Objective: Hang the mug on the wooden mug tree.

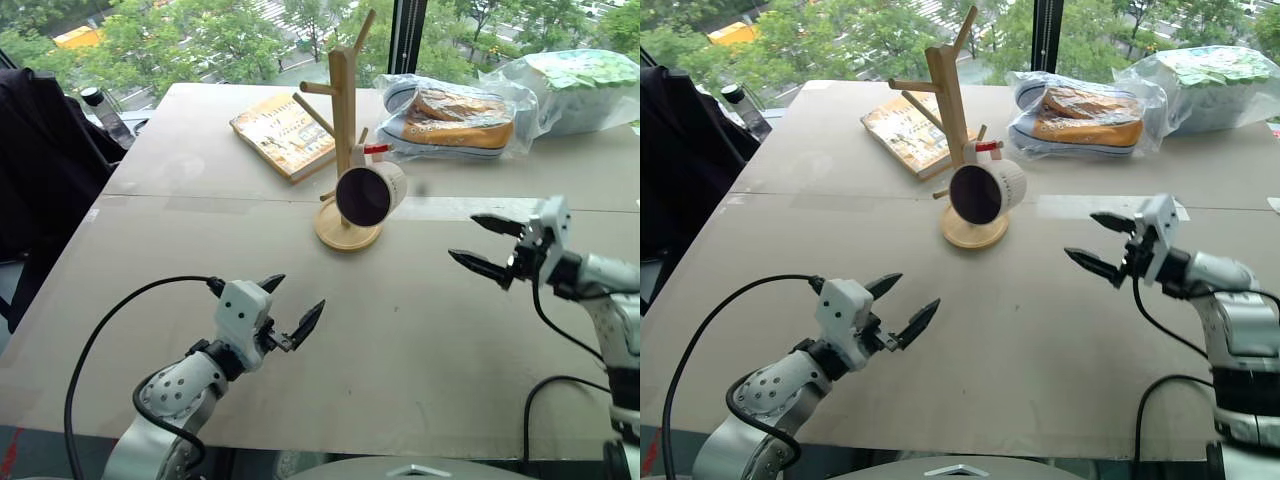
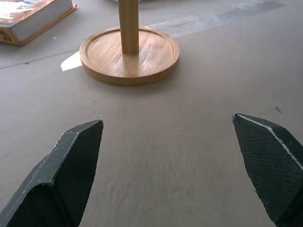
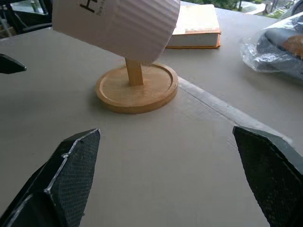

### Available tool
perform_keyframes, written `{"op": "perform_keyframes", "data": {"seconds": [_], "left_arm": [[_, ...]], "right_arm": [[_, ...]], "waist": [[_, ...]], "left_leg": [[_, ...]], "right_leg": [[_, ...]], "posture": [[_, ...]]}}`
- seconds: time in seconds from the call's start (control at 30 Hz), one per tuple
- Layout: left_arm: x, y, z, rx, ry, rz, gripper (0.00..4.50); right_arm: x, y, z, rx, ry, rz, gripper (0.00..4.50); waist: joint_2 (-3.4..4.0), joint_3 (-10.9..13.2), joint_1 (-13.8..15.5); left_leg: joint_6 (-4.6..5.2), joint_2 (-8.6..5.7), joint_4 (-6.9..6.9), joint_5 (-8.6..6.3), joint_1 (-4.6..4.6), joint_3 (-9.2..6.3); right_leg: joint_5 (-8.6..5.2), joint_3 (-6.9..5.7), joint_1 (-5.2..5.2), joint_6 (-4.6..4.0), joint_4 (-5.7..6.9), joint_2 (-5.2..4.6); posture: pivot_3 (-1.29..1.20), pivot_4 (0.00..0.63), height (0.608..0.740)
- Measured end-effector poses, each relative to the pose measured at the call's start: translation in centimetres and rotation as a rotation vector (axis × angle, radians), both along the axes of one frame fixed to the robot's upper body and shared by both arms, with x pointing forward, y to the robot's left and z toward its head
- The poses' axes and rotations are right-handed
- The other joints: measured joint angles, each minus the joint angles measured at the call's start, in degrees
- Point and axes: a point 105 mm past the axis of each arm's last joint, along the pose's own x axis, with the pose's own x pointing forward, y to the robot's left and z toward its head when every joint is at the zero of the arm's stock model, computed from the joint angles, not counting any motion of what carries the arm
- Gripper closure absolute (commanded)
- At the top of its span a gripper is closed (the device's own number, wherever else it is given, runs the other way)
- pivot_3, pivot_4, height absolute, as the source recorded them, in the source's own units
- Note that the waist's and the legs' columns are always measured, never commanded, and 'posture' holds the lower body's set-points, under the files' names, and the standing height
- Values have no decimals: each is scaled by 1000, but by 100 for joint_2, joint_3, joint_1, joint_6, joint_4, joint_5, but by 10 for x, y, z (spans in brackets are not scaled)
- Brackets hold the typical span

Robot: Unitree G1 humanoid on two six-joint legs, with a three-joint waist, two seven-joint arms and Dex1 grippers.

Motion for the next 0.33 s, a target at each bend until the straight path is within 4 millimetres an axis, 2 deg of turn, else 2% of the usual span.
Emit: {"op": "perform_keyframes", "data": {"seconds": [0.1, 0.23, 0.33], "left_arm": [[0, 2, -9, 28, 27, -12, 0], [-8, 5, -25, 48, 85, -44, 0], [-11, 7, -32, 62, 103, -67, 0]], "right_arm": [[-29, -4, -30, 19, 68, -70, 66], [-47, -7, -49, -15, 57, -135, 66], [-55, -10, -64, -36, 65, -172, 66]], "waist": [[7, -3, -66], [2, -2, -113], [-2, -1, -111]], "left_leg": [[1, 0, 15, 1, 15, 13], [1, 3, 22, 1, 88, 14], [0, 6, 22, 0, 96, 13]], "right_leg": [[2, 23, 5, -2, 4, 10], [-8, 23, 75, -20, -1, 13], [-10, 22, 84, -18, -2, 10]], "posture": [[0, 150, 740], [0, 150, 740], [0, 150, 740]]}}
